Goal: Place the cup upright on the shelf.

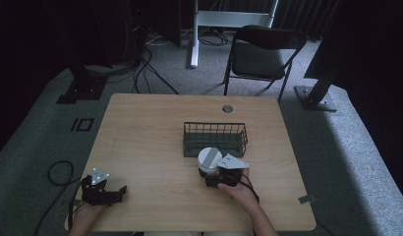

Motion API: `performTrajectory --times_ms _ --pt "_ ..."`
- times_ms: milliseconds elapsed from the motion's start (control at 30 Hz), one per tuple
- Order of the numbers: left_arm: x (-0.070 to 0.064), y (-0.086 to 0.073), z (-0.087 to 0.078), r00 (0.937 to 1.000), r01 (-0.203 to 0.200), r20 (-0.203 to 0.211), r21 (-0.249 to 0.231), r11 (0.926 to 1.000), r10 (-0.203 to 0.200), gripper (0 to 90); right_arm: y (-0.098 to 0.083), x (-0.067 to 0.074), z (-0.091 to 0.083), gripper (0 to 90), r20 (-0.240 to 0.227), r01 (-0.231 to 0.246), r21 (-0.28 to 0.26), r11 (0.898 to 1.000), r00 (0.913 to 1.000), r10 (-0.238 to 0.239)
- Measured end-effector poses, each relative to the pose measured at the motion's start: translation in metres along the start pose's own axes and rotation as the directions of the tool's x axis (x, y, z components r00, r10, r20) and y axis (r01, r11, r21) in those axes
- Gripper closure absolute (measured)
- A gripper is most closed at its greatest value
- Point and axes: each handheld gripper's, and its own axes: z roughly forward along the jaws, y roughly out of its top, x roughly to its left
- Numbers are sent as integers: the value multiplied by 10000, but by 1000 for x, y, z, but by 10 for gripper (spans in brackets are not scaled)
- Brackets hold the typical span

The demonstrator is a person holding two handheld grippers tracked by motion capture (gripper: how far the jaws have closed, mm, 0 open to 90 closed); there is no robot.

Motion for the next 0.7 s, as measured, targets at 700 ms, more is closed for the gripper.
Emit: performTrajectory --times_ms 700 --pt "0 0 0 10000 1 -2 -2 10000 -1 2 24 3 -15 178 -431 -61 -388 9992 9991 44"
